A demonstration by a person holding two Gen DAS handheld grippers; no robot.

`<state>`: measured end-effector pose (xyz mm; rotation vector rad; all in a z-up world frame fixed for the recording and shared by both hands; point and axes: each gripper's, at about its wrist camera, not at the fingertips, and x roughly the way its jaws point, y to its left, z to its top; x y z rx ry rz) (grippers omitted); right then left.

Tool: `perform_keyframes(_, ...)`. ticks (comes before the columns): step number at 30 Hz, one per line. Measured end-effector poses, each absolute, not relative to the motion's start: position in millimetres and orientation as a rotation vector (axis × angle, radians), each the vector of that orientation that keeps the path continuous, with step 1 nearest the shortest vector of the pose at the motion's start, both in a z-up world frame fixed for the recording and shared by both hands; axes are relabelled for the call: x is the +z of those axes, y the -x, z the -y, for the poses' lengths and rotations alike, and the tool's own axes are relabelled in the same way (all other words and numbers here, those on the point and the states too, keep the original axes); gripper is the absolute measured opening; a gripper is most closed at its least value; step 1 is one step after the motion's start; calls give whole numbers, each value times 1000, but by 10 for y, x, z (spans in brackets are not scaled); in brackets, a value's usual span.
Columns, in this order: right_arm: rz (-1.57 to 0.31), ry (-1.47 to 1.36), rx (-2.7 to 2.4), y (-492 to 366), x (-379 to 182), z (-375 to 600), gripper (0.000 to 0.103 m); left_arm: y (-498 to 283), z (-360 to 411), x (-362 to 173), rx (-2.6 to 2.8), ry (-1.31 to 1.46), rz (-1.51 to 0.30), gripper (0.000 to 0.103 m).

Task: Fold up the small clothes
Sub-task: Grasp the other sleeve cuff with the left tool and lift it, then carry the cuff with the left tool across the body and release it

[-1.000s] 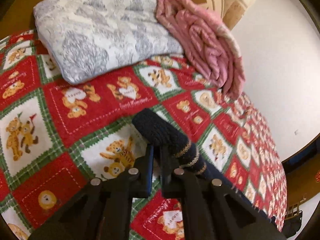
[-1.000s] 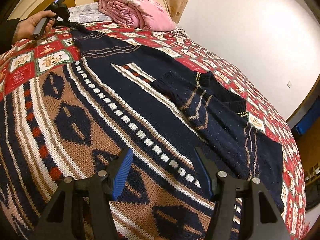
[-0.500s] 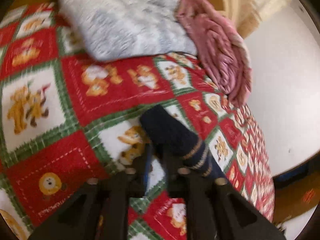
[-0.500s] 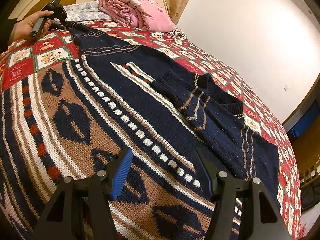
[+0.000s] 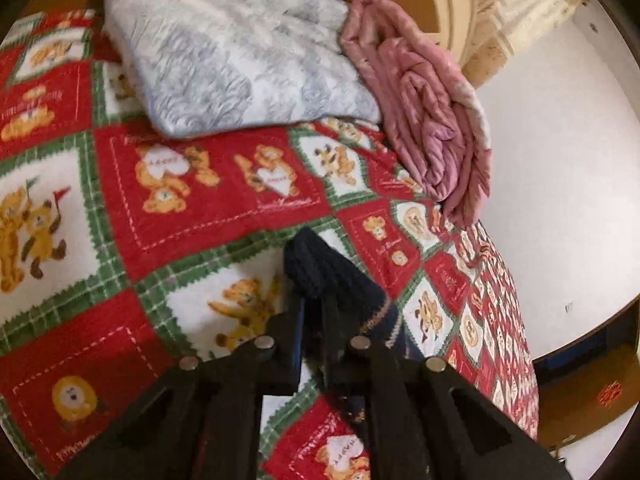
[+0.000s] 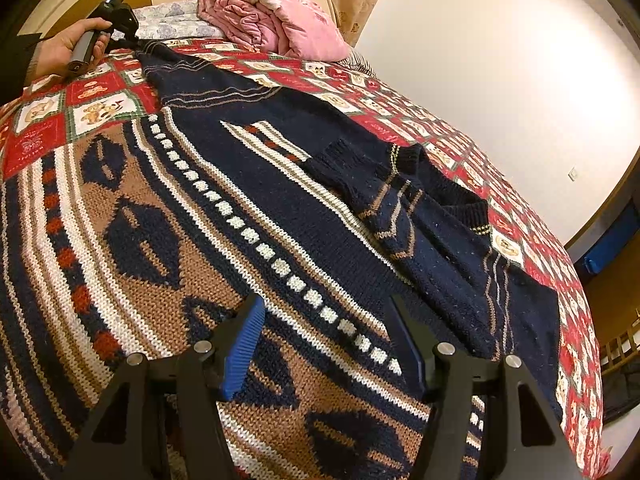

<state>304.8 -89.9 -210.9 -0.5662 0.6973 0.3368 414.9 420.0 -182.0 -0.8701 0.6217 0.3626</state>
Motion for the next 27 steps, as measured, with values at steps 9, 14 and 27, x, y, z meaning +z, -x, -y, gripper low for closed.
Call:
perform_keyframes(9, -687, 563, 333, -3028, -2108, 897, 64, -3998, -3983, -1303, 252, 821, -519, 7)
perform_keyframes(14, -665, 547, 319, -2987, -2036, 947, 63, -3954, -3608, -911, 155, 775, -477, 7)
perform_keyframes(27, -615, 377, 320, -2537, -1618, 1545, 64, -3923, -1743, -171, -203, 728, -470, 7)
